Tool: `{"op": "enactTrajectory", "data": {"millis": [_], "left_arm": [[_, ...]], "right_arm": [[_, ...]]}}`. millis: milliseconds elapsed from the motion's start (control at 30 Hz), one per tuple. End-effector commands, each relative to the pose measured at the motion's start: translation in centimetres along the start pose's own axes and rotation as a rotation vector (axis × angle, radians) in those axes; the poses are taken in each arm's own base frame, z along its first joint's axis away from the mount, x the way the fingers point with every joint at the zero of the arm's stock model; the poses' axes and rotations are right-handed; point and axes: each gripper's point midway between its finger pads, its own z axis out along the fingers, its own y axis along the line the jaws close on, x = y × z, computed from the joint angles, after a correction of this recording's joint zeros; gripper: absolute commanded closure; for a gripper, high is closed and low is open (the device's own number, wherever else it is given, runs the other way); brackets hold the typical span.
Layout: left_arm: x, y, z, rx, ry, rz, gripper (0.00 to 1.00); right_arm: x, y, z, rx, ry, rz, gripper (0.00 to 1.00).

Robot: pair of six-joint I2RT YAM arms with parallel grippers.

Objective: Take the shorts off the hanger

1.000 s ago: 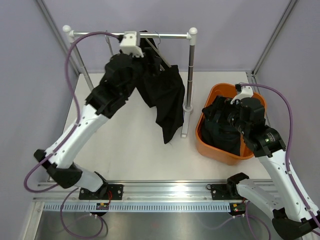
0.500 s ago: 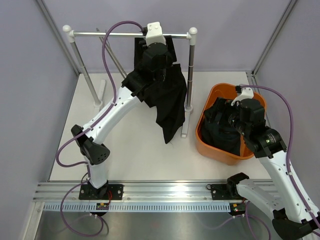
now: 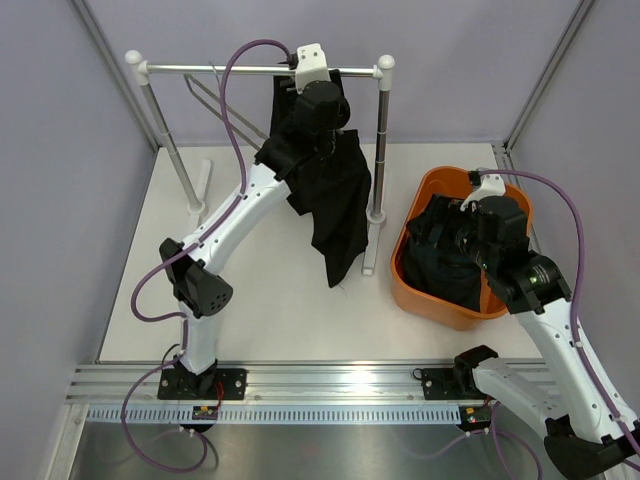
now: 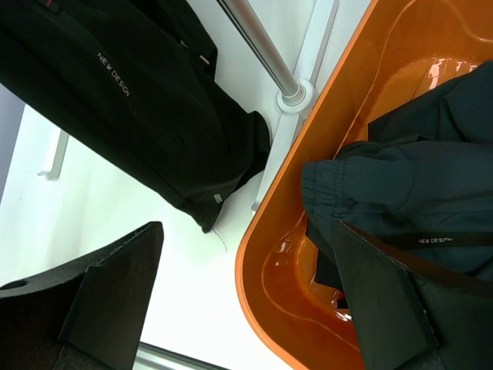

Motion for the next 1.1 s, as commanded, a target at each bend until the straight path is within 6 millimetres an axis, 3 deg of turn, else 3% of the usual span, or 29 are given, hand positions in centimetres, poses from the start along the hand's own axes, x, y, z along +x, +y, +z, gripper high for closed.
{"op": "enactTrajectory", "data": {"millis": [0, 133, 533, 800, 867, 1067], "left_arm": [[-2.4, 0.4, 0.3, -0.017, -0.055, -0.082, 0.38], [-1.8, 0.6, 1.0, -0.006, -0.036, -0.085, 0.42], [-0.8, 1.1, 1.9, 0.023, 0.010, -0.072, 0.68], [-1.2, 2.1, 1.3, 0.028, 0.025, -0.044, 0.89], [-1.5, 2.4, 1.2, 0.033, 0.027, -0.037, 0.99], [-3.5, 1.6, 0.0, 0.129, 0.012, 0.027, 1.00]], "right_arm": [[-0.2, 0.2, 0.1, -0.011, -0.005, -0.020, 0.00], [-0.1, 0.1, 0.1, -0.008, -0.005, -0.021, 0.01], [0.1, 0.1, 0.0, -0.011, -0.001, -0.015, 0.01], [0.3, 0.3, -0.1, -0.022, 0.004, -0.010, 0.00], [0.2, 0.2, 0.0, -0.020, 0.003, -0.009, 0.01], [0.1, 0.2, -0.1, -0.019, -0.003, -0.009, 0.00]]}}
